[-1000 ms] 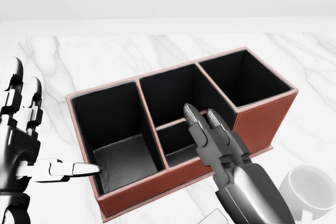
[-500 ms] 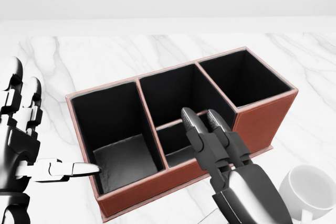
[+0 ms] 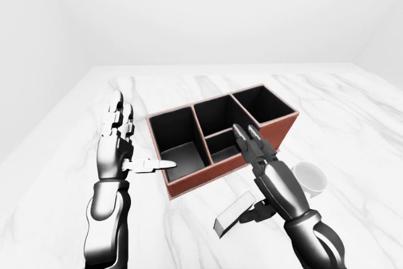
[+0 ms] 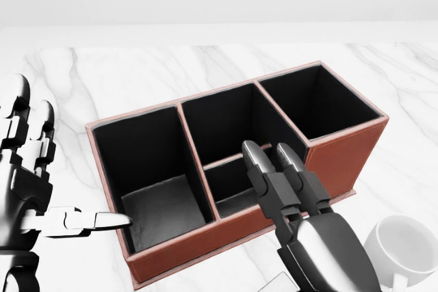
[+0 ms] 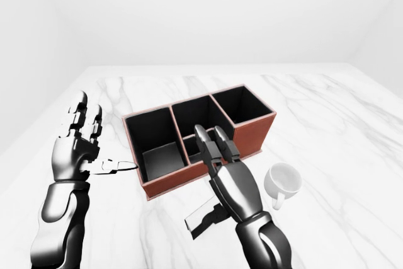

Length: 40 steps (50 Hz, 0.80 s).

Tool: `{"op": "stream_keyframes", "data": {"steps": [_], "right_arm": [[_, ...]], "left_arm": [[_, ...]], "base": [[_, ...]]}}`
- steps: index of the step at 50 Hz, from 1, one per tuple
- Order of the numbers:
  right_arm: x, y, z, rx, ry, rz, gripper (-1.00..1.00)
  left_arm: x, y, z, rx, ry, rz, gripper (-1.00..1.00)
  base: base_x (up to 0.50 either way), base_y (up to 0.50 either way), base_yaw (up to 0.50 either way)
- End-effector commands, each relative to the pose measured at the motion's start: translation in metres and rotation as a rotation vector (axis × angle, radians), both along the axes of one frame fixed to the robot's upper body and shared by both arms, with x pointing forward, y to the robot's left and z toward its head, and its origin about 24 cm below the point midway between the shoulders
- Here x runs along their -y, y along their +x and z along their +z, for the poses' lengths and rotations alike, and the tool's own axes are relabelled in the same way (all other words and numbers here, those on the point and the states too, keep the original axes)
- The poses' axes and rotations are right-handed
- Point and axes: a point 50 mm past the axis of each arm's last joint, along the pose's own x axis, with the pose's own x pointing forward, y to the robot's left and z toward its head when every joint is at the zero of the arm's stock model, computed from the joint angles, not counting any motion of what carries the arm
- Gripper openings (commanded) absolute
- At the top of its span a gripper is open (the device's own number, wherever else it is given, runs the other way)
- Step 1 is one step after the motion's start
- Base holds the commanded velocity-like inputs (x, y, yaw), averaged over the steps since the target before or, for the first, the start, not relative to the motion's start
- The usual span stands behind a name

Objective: Pick up the book and place it in the front compartment of the caddy.

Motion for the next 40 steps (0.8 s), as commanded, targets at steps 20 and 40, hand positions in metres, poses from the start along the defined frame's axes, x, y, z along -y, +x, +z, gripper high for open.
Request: {"op": "stream_keyframes", "data": {"steps": [20, 40], "right_arm": [[-0.001, 0.004, -0.010, -0.011, -0.044, -0.028, 1.00], [-0.003, 0.003, -0.020, -0.030, -0.067, -0.038, 1.00]], "left_arm": [[0.000, 0.000, 0.000, 0.001, -0.001, 0.001, 1.00], [-0.001, 0.000, 0.001, 0.005, -0.001, 0.002, 1.00]], "base": [[0.00, 0.00, 0.00], [0.00, 0.00, 0.00]]}}
